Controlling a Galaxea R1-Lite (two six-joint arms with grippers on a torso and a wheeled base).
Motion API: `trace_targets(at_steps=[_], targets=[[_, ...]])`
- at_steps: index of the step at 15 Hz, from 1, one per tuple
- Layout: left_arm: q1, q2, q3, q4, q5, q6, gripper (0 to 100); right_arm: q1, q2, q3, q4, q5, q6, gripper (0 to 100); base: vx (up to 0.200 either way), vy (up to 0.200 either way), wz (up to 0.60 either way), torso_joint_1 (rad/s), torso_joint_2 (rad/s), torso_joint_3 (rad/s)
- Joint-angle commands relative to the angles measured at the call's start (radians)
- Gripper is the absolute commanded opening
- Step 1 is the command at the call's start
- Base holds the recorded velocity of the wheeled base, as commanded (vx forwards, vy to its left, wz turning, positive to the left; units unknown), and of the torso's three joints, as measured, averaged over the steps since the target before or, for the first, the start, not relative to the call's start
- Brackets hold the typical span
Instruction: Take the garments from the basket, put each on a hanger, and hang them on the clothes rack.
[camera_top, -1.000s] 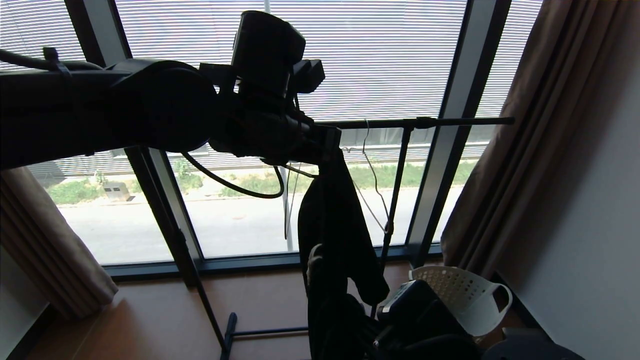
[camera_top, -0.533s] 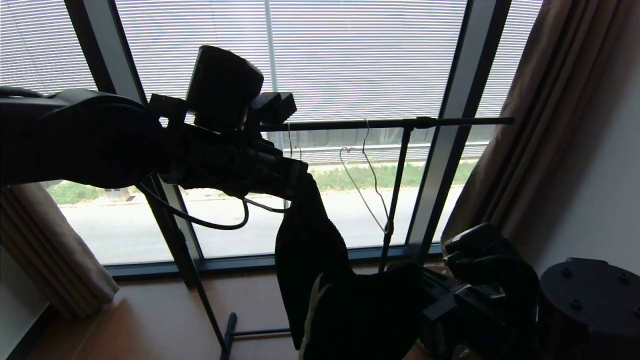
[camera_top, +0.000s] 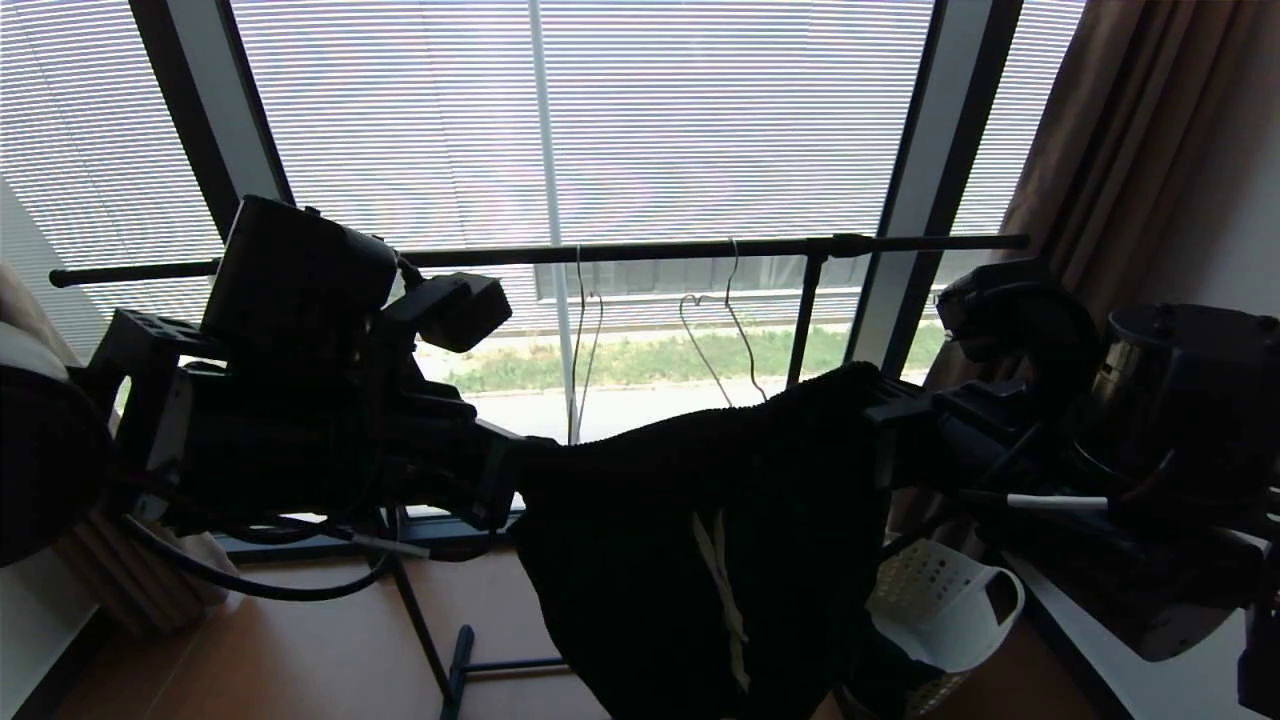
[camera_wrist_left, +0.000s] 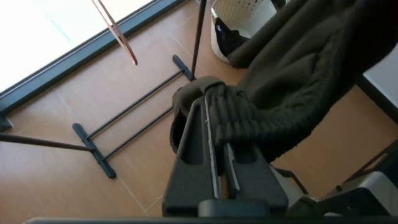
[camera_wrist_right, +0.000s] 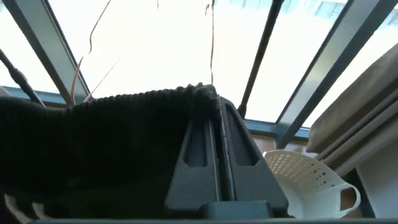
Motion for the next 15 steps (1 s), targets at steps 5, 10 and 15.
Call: trace_targets(at_steps=[5,10,15], targets=[[-0.184,-0.090,0.223,-0.045,0.002,-0.038,0,-0.010,0.287,-0.340,0.038,0.005,0.011,0,0.000,0.000,0.00,0.000,0.00,0.000],[-0.334,-0.033,0.203,-0.068,0.002,-0.112,0,0.042,0.396,-0.523,0.080,0.004,0.012,0,0.000,0.000,0.00,0.000,0.00,0.000],[-0.391,-0.012,0.195,-0.140,0.002,-0.147,0,0.082,0.426,-0.579,0.102,0.004,0.039,0,0.000,0.000,0.00,0.000,0.00,0.000]])
